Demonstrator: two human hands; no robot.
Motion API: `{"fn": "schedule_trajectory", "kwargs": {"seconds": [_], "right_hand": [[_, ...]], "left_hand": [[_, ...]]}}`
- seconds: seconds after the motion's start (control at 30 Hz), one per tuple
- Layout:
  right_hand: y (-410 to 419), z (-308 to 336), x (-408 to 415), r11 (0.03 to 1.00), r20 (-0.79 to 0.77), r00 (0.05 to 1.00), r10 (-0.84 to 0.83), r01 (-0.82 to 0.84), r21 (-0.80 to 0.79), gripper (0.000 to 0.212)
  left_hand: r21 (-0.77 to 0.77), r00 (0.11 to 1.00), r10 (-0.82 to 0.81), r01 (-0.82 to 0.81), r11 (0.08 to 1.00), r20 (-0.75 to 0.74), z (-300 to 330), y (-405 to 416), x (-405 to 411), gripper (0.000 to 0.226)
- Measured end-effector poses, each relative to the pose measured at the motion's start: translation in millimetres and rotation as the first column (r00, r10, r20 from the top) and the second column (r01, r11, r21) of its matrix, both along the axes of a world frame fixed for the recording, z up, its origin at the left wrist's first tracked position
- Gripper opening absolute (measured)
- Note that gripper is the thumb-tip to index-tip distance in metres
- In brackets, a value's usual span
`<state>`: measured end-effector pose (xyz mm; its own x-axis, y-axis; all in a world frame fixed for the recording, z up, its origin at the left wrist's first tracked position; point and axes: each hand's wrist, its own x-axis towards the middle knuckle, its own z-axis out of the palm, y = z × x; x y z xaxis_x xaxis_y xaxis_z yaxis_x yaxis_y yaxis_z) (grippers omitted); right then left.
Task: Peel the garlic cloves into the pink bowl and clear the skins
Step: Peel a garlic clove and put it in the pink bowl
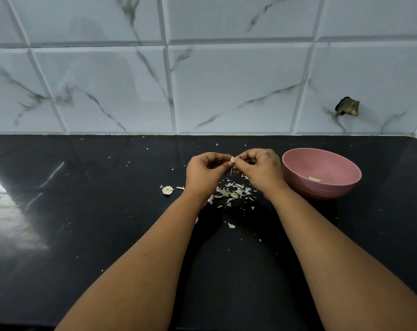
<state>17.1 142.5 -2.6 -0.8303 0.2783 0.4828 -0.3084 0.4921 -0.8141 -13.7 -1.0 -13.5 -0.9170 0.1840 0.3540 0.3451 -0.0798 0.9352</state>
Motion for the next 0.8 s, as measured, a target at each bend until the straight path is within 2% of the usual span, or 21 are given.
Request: {"fn": "schedule_trajectory", "kwargs": {"seconds": [0.23, 0.47, 0.6, 0.8], "right_hand": [[0.9, -1.6, -2.3, 1.0, 0.03, 0.999, -0.013, 0.013, 0.002, 0.013], [-2.4, -1.7, -4.2, 1.0, 0.048, 0.999, -0.005, 0.007, -0.026, 0.015], [-2.6, -1.0, -4.9, 0.994, 0.073, 0.997, 0.022, -0.014, -0.11, 0.018], [-4.5, 0.7, -4.4, 0.991, 0.102, 0.995, -0.004, 0.018, -0.134, 0.014]], "left_hand": [[0.021, 0.998, -0.023, 0.022, 1.0, 0.053, -0.6, 0.0, 1.0, 0.013], [0.16, 0.977, -0.098, 0.068, 0.985, 0.191, 1.9, 0.9, 1.5, 0.013], [0.176, 0.971, -0.127, 0.092, 0.98, 0.201, 2.4, 2.1, 2.0, 0.014], [0.192, 0.966, -0.151, 0.111, 0.975, 0.21, 2.1, 3.4, 2.9, 0.014]]}}
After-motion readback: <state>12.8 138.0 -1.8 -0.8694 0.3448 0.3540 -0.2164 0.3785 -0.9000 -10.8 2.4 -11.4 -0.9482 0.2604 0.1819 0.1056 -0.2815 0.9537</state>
